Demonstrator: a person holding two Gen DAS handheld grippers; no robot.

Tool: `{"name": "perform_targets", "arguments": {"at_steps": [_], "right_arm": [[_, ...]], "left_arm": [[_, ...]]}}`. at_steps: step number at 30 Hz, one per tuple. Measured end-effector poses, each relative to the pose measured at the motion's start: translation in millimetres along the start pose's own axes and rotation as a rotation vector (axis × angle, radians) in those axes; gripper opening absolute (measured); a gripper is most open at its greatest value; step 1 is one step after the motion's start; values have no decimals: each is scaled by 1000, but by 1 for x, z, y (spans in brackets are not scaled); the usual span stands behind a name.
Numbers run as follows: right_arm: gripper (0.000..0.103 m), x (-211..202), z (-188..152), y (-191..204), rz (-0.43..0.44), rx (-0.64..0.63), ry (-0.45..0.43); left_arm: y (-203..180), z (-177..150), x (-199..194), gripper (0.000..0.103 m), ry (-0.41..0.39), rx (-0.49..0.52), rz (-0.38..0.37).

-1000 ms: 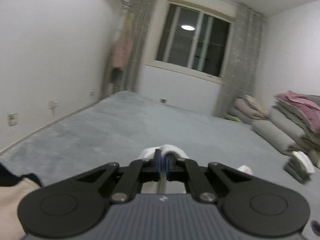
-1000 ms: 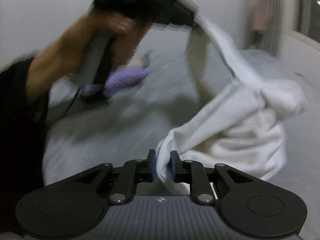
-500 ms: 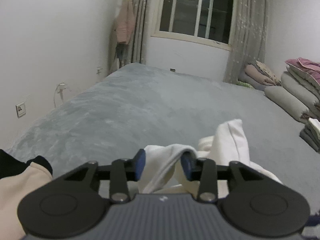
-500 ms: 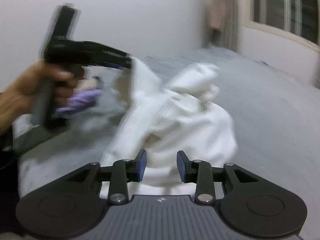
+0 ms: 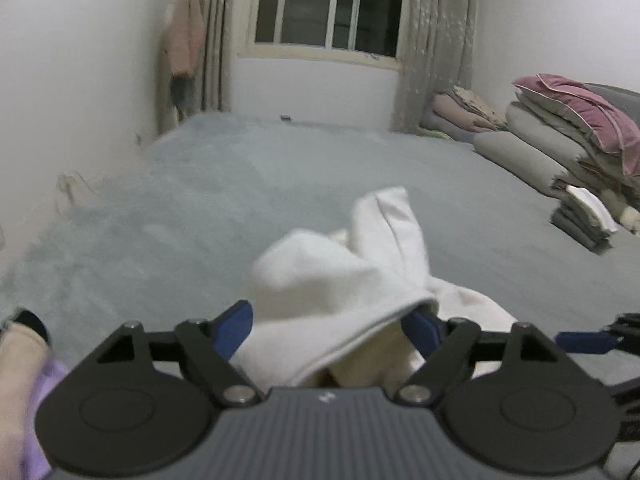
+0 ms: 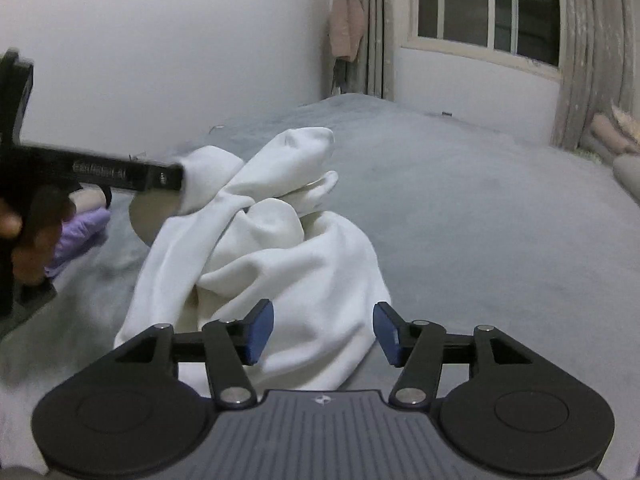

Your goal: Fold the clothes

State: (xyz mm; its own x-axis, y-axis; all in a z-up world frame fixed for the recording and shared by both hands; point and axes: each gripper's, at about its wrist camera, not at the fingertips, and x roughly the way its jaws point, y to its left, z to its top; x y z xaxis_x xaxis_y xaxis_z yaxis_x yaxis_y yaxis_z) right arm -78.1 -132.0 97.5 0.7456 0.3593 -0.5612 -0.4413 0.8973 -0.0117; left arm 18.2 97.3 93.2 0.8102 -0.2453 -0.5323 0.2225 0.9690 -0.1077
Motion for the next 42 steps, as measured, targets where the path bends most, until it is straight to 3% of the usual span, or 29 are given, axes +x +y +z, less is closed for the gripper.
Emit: {"name": "perform_targets", "arguments": {"at_steps": [1, 2, 3, 5, 8, 11, 15, 17, 22, 25, 29, 31, 33, 35, 37, 39, 42], "right_arm": [[55, -1, 0, 4, 13, -23, 1], [55, -1, -1, 7, 26, -45, 1], [55, -3, -1, 13, 45, -73, -4], [56, -7, -1, 22, 102, -111, -19], [58, -11, -1, 35, 190, -145, -33], [63, -6, -5, 55, 217, -207, -21], [64, 7, -7, 77, 153, -271, -3], [63, 15, -4, 76, 134, -235, 16], [6, 24, 7, 58, 93, -116, 41], [1, 13, 12, 42, 10, -46, -1], [1, -2, 20, 10, -190, 23, -60], [2, -3, 18, -3, -169, 57, -44], [2, -2, 15, -7, -147, 60, -27], [9, 0, 11, 3, -137, 2, -9], [38, 1, 9, 14, -105, -51, -4], [55, 2, 7, 23, -81, -98, -3], [62, 8, 4, 34, -92, -160, 4]], "left_arm": [[-2, -2, 2, 70, 5, -1, -12], [-5, -3, 4, 50, 5, -4, -30], [-6, -2, 6, 24, 7, -12, -49], [-8, -2, 8, 6, 11, -28, -50], [-5, 1, 5, 5, -15, -47, -69], [1, 8, -10, 4, -75, -97, -139], [-3, 13, -35, 4, -170, -101, -217], [-4, 12, -36, 4, -167, -93, -204], [-1, 9, -28, 5, -127, -93, -147], [1, 7, -29, 9, -130, -94, -141], [-1, 1, -28, 19, -126, -68, -128], [-9, -2, -23, 26, -111, -59, -109], [-11, -4, -18, 42, -89, -50, -91], [-14, -9, -13, 51, -67, -39, -82], [-19, -12, -10, 57, -57, -29, -78], [-23, -15, -7, 68, -54, -17, -70], [-26, -19, -2, 73, -52, 0, -58]]}}
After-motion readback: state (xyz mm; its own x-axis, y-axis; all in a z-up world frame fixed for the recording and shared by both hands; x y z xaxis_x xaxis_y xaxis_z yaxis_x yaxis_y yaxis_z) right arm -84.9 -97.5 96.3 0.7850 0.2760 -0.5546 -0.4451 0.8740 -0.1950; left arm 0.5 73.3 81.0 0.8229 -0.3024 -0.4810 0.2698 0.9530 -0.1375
